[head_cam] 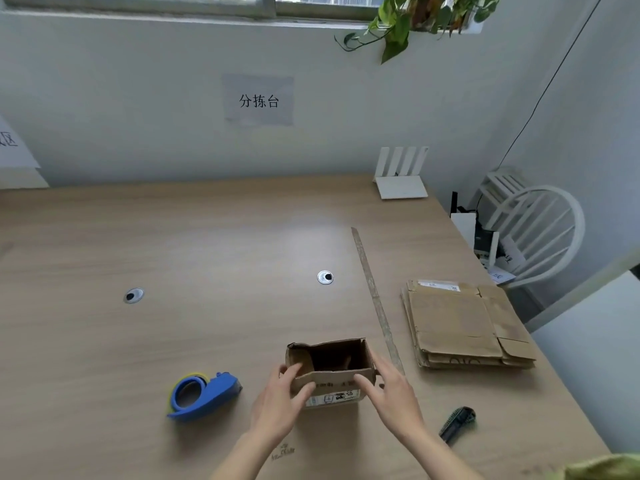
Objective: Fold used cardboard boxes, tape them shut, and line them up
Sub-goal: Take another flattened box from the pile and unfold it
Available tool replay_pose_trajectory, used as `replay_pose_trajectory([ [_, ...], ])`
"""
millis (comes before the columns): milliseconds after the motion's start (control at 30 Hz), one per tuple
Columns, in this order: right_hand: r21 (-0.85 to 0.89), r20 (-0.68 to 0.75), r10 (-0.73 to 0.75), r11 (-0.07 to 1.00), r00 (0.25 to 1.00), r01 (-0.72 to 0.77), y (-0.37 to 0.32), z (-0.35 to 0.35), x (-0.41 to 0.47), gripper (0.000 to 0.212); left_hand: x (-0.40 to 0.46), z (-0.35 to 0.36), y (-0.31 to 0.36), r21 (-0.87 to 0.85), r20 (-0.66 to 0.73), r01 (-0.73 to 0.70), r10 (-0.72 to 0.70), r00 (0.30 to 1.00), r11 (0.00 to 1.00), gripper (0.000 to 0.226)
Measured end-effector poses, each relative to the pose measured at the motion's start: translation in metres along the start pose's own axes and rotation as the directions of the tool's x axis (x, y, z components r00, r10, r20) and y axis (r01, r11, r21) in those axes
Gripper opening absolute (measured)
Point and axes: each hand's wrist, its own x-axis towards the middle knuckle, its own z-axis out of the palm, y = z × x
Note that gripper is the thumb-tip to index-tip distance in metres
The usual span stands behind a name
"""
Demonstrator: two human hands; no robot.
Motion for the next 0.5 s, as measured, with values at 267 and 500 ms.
replay_pose_trajectory([
  [267,0.008,-0.225,0.156,0.987,0.962,-0.159,-0.015,-0.002,0.016,0.036,-0.002,-0.002,-0.008,0.000,0.026,-0.068,0.068,0.997,0.998,0.063],
  [500,-0.253,-0.206,0.146,0.947,0.968,-0.197,-0.031,-0.017,0.070,0.032,-0.003,-0.001,-0.009,0.018,0.025,-0.092,0.092,0.995,0.996,0.064],
])
